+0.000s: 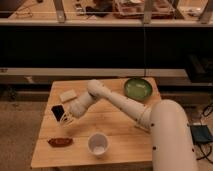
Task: Knock the eraser over
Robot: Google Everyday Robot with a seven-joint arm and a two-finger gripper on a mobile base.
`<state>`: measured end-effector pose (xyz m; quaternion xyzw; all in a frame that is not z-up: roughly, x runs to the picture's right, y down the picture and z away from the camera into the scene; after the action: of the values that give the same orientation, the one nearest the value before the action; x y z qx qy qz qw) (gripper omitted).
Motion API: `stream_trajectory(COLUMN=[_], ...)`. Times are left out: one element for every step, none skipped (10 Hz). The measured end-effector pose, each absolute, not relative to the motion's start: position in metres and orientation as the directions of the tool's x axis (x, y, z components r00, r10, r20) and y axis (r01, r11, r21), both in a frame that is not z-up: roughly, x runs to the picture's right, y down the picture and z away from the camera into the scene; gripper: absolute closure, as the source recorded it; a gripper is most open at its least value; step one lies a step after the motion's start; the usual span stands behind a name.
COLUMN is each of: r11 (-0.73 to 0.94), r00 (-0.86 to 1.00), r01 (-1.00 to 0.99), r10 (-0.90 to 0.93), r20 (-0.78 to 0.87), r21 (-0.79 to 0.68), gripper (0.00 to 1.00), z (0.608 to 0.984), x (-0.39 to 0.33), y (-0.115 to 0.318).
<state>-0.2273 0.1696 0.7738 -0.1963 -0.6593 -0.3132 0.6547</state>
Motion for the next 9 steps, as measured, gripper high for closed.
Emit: stream_trajectory(r11=[0.728,0.729,0.729,0.726,0.724,0.718,0.712,0.702,0.702], r00=[-0.058,-0.052,-0.049,-0.048,-0.050,-0.055,-0.059,-0.057,-0.049], r01=[0.669,0.669,0.670,0.674,0.676,0.683,0.689,0.698,0.699], r10=[-0.148,-0.145,-0.144,-0.141,-0.140,-0.137,-0.137,-0.142,-0.149], r20=[0.987,0.988,0.988,0.989,0.989,0.989,0.989,0.988,0.988], r21=[0.148,0.143,0.139,0.136,0.137,0.138,0.140,0.141,0.140], gripper=[1.00,1.00,1.00,1.00,1.00,1.00,1.00,1.00,1.00], z=[0.776,0.778,0.779,0.782,0.784,0.788,0.793,0.807,0.816], x=[-0.229,-0.230,-0.232,-0.237,-0.244,-0.254,-0.266,-0.287,-0.298], y=[0.169,0.168,0.167,0.167,0.166,0.164,0.161,0.153,0.146])
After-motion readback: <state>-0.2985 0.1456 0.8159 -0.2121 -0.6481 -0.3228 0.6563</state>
